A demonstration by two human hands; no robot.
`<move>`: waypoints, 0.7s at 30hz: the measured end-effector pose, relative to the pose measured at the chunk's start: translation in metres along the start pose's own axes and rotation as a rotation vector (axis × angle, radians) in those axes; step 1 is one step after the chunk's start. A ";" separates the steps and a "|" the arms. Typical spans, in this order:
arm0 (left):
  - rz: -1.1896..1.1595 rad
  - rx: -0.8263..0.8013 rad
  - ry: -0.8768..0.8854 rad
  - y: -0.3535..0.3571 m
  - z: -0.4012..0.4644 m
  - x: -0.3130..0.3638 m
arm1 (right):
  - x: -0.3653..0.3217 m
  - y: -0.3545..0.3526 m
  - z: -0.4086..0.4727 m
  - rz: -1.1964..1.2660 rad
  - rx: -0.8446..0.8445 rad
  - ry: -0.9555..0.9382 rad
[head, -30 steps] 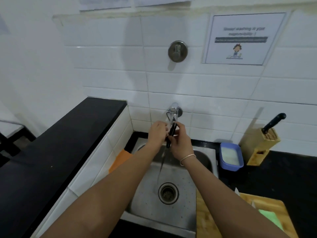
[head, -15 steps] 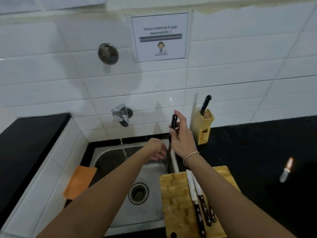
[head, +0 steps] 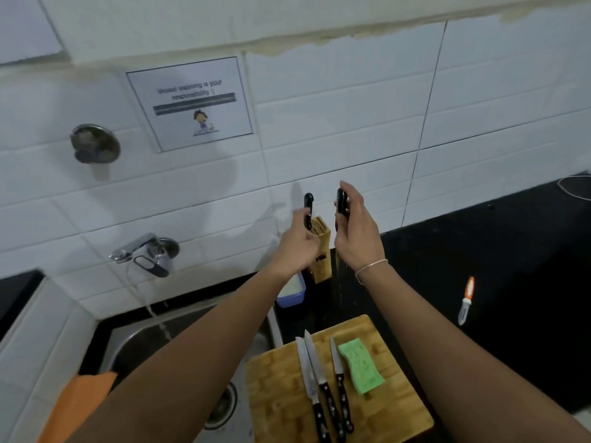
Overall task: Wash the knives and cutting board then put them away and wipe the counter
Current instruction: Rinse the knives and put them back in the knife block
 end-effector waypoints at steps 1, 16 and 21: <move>-0.011 0.037 0.010 0.001 0.005 0.003 | 0.003 -0.005 0.005 0.006 0.008 -0.005; 0.310 0.160 -0.012 0.002 0.042 0.009 | 0.023 -0.038 0.052 0.282 0.183 -0.048; 0.402 0.191 0.006 -0.002 0.044 0.006 | 0.027 -0.030 0.056 0.356 0.217 -0.046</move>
Point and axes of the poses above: each hand's wrist, its own z-axis towards the middle knuckle, its own y-axis out of the palm, x = y × z, the point moved 8 cm from there along z, towards the middle knuckle, and after that the axes turned 1 degree about -x, right-handed, at the moved point
